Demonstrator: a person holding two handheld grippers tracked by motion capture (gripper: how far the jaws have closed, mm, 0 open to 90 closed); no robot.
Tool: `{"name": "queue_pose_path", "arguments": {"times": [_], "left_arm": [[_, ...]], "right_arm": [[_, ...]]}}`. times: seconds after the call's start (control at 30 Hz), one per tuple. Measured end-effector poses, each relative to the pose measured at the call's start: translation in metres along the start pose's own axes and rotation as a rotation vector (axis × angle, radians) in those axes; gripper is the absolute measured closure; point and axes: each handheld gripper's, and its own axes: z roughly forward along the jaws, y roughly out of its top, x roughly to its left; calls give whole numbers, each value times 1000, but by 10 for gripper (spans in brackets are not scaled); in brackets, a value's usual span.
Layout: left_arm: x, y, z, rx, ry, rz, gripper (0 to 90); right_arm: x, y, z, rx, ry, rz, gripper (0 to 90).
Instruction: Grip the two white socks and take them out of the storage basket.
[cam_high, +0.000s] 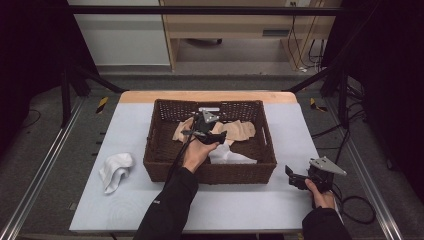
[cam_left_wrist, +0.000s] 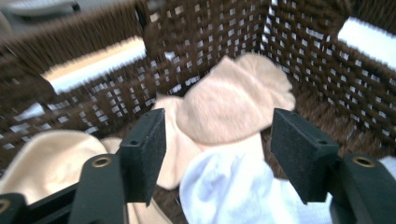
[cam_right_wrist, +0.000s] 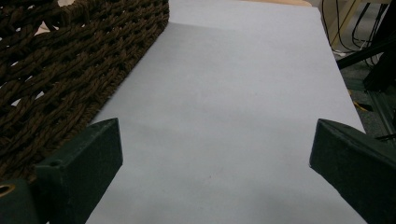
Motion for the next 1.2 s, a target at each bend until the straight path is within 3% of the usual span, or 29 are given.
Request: {"name": "queue_pose_path", "arguments": {"times": [0.27, 0.3, 0.43, 0.53, 0.57, 0.6, 0.8, 0.9, 1.0, 1.1, 1.2], "left_arm": [[1, -7, 9, 80, 1, 29, 328], [2, -8, 12, 108, 2, 39, 329], [2, -12, 17, 160, -8, 26, 331], [3, -13, 19, 168, -9, 18, 329], [4, -15, 23, 204, -14, 6, 325], [4, -15, 23, 204, -14, 6, 325], [3, -18, 33, 308, -28, 39, 334], [0, -19, 35, 352, -64, 60, 434], [-1, -20, 35, 372, -91, 53, 575], [-3, -20, 35, 386, -130, 15, 697], [-2, -18, 33, 393, -151, 6, 814]], "right_arm": [[0, 0, 0, 0, 1, 2, 28], [0, 0, 0, -1, 1, 1, 28], [0, 0, 0, 1, 4, 1, 28], [0, 0, 0, 1, 5, 2, 28], [0, 0, 0, 1, 5, 0, 28], [0, 0, 0, 1, 5, 0, 28], [0, 0, 1, 7, 13, -2, 28], [0, 0, 0, 6, 13, 2, 28], [0, 0, 1, 5, 12, -1, 28], [-1, 0, 1, 8, 15, -6, 28], [0, 0, 1, 6, 17, -3, 28]]}}
